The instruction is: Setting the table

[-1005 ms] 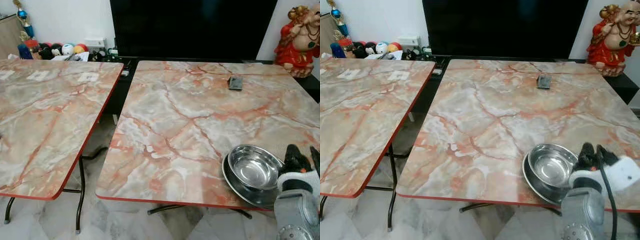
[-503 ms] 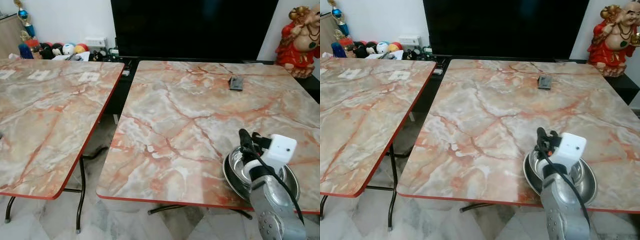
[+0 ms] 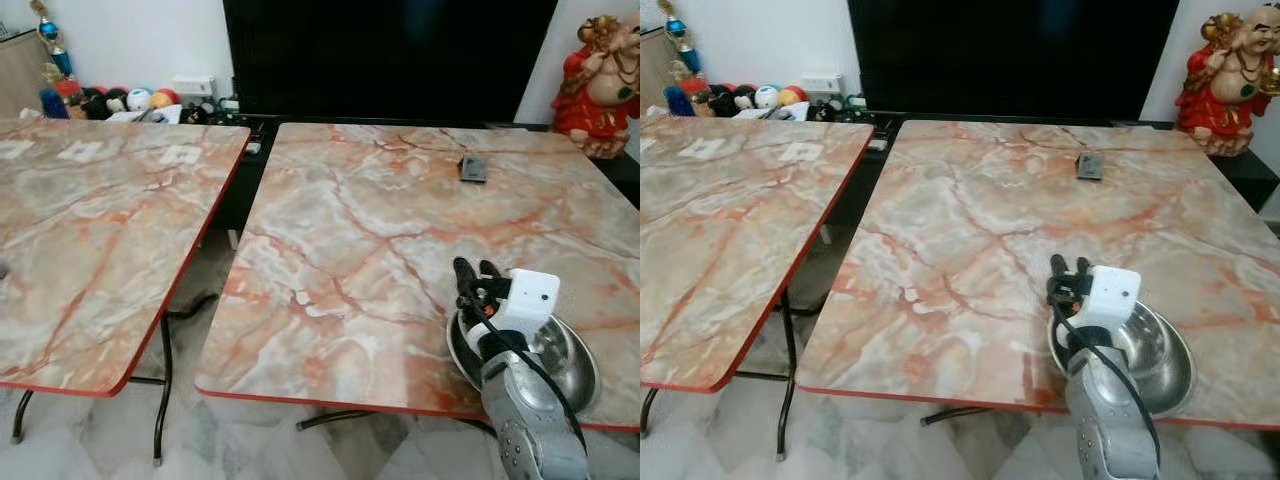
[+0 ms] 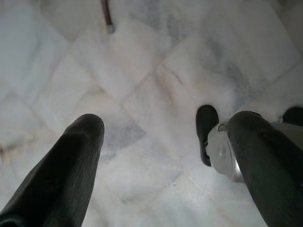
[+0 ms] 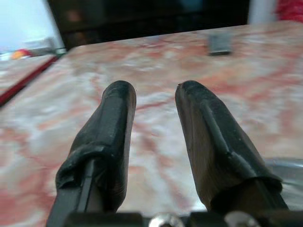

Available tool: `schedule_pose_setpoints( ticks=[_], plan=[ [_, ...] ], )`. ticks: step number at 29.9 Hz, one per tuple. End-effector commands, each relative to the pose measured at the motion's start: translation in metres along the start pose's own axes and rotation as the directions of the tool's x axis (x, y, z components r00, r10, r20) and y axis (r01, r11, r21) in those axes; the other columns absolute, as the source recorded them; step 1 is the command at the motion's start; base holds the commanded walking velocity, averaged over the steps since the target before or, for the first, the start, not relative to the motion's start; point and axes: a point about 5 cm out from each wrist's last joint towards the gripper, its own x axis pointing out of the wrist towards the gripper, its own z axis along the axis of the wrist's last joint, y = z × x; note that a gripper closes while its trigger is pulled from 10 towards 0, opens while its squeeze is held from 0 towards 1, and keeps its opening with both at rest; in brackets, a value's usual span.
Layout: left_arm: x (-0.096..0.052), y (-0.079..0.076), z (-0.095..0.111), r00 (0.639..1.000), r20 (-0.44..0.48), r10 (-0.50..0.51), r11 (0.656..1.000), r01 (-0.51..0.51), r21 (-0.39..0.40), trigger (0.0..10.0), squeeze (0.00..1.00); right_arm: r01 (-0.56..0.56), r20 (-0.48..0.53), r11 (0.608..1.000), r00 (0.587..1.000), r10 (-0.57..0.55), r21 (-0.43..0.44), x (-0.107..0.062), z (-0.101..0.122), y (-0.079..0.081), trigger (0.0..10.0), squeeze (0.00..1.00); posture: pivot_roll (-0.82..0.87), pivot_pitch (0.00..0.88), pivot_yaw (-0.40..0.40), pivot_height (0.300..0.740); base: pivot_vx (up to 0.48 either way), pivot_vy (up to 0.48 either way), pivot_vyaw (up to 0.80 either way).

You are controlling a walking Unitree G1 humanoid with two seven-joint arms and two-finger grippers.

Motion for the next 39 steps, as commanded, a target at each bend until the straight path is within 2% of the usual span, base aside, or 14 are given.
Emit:
schedule_pose_setpoints(
  ticks=[1, 13, 28, 39],
  plan=[
    [-0.003, 0.001, -0.012, 0.999, -0.047, 0.003, 1.000, -0.003, -0.006, 10.0, 0.00, -0.015, -0.012, 1.000, 1.000, 0.016, 0.011, 0.001, -0.004, 0.004, 10.0, 0.00, -0.02, 0.000, 0.001, 0.740, 0.000, 0.469, 0.00],
    [-0.004, 0.001, -0.015, 0.998, -0.059, 0.001, 1.000, -0.001, 0.000, 10.0, 0.00, -0.014, -0.005, 0.999, 1.000, 0.015, 0.032, 0.004, -0.007, 0.007, 10.0, 0.00, -0.02, 0.000, 0.001, 0.740, 0.000, 0.471, 0.00],
    [-0.006, 0.017, -0.019, 0.998, -0.065, 0.024, 1.000, -0.024, -0.013, 10.0, 0.00, -0.029, -0.008, 0.999, 1.000, 0.030, 0.018, 0.008, -0.006, 0.008, 10.0, 0.00, -0.02, 0.000, -0.006, 0.740, 0.000, 0.472, 0.00],
    [-0.008, 0.016, -0.025, 0.997, -0.073, 0.023, 0.999, -0.025, -0.025, 10.0, 0.00, -0.021, -0.006, 1.000, 1.000, 0.021, 0.008, 0.013, -0.004, 0.007, 10.0, 0.00, -0.01, 0.008, -0.009, 0.740, 0.000, 0.472, 0.00]
  ],
)
